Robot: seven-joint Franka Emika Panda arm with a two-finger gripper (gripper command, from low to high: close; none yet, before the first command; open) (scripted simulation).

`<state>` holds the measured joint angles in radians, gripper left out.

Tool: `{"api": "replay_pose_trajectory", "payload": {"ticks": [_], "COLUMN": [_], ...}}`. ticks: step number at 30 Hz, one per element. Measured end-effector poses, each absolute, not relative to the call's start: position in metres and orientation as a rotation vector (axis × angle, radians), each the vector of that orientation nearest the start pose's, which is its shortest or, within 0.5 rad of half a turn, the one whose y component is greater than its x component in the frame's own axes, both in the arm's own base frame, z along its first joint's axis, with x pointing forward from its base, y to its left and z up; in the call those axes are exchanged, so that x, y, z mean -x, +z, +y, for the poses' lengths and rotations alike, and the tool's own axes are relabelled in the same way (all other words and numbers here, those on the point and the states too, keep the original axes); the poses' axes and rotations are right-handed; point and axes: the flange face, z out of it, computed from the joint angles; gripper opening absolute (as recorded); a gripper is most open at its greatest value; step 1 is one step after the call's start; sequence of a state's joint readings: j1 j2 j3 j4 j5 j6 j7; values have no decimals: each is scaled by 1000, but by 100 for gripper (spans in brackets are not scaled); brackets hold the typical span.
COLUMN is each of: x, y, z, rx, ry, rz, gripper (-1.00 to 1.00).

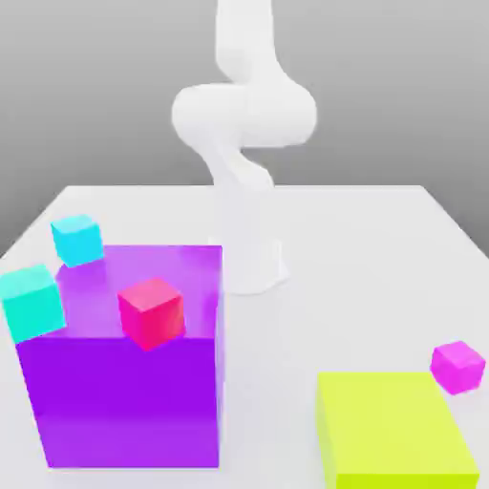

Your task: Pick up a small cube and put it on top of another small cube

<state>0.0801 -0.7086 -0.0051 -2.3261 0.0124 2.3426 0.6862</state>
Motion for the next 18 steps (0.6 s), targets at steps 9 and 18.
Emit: {"api": "replay_pose_trajectory", "payload": {"ticks": [9, 18], "x": [-437, -381], "y": [497, 316], "z": [162, 288], "rx": [2897, 2866], "ry": [-613, -261], "rz": [-64, -1054], "gripper": [0, 0]}}
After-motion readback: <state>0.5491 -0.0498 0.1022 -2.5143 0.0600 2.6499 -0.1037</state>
